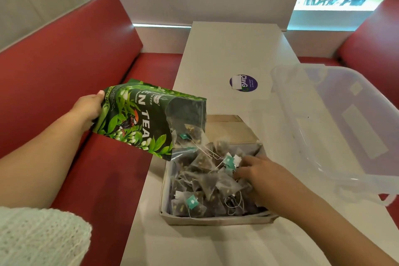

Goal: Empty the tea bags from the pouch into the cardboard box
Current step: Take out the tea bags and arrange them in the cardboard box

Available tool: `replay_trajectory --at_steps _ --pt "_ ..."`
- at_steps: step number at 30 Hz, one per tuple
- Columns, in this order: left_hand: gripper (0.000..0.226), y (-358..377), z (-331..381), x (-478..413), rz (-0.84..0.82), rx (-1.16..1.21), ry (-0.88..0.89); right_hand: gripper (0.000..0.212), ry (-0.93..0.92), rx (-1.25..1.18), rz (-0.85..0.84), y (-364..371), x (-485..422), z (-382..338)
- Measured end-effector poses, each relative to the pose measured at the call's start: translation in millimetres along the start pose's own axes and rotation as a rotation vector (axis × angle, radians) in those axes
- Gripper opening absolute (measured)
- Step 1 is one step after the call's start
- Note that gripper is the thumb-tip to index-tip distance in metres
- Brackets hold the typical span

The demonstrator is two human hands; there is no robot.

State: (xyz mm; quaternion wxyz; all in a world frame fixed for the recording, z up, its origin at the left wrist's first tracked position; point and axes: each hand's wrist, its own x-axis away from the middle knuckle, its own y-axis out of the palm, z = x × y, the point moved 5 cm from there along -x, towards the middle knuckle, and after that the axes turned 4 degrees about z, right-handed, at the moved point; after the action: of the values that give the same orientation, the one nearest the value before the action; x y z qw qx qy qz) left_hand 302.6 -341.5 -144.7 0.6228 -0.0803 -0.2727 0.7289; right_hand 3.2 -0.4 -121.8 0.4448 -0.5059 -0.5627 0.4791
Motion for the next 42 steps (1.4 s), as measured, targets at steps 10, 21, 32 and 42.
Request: replay_trajectory --at_steps 10,21,32,42 --pt "0.052 -3 2 10 0.0 -0.021 -0.025 0.061 0.006 -0.234 0.049 -8 -10 -22" --pt "0.048 -17 10 22 0.046 -0.046 0.008 0.022 -0.074 -0.246 0.174 -8 -34 -25" --pt "0.044 -3 24 46 -0.005 -0.024 0.058 0.022 -0.147 -0.312 0.278 -16 -71 -52" --pt "0.044 -11 21 48 -0.047 0.023 0.025 0.013 -0.077 -0.534 0.27 -43 -17 -27"
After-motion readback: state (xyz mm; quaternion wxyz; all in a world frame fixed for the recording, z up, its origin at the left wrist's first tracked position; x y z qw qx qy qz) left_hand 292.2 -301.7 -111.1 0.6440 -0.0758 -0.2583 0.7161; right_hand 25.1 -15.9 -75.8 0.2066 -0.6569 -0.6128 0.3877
